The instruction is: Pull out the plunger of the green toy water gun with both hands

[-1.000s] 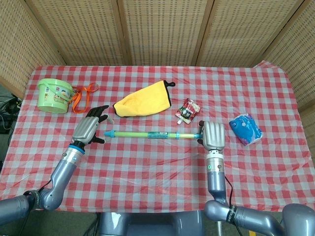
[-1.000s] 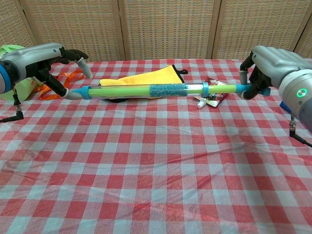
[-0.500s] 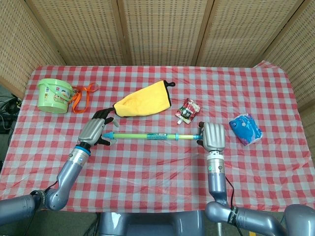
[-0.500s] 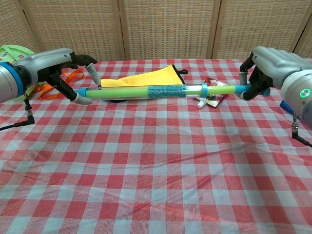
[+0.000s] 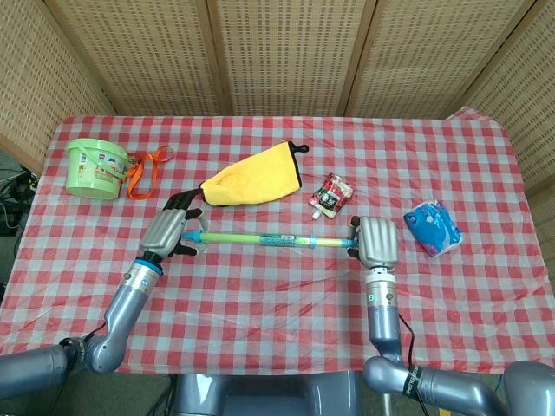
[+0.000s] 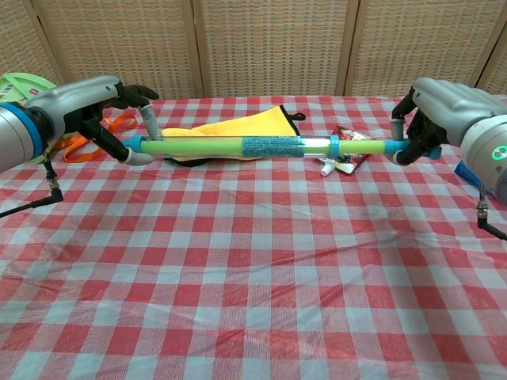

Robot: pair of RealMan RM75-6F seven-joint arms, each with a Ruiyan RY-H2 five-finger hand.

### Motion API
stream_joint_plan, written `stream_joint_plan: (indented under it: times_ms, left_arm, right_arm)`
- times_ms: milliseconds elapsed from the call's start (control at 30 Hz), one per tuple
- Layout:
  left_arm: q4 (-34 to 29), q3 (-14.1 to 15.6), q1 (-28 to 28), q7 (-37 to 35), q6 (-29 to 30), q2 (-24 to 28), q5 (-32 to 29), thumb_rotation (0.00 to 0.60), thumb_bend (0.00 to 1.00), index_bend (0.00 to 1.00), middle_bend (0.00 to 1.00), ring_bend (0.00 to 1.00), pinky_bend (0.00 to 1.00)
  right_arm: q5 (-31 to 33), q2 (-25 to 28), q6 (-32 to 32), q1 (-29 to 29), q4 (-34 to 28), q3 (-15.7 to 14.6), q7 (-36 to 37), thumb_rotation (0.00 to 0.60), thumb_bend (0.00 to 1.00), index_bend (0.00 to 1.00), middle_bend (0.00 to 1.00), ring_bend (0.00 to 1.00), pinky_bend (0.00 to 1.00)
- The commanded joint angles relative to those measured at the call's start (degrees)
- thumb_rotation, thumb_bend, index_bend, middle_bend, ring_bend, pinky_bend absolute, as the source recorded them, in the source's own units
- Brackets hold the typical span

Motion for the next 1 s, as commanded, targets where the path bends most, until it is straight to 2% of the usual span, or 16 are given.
stream_joint_plan:
  times_ms: [33,667,1000]
  left_arm:
    - [0.23,0.29,0.29,0.04,0.21,0.19,0.06,0.6,0.3,0.59,0.0,0.0,0.0]
    - [1.67,3.27,4.98,-4.52,1.2,4.37,2.47,0.6,0.3,0.62,0.0,0.0,0.0]
    - [4.79,5.3,7.4,-7.33,0.54,5.81,4.19,0.6,0.3,0.62,0.0,0.0,0.0]
  right_arm:
    - [0.32,0.32,-0.15,-0.16,0.16,0.22,0.3,0.6,0.51,0.77,1.0,1.0,0.98]
    - [2.28,2.47,-1.99,-1.0,3.71,1.31,3.09,0.6,0.51,0.77,1.0,1.0,0.98]
    - [4.69,5.0,-3.57,-1.79,7.27,3.39,5.49,0.6,0.51,0.77,1.0,1.0,0.98]
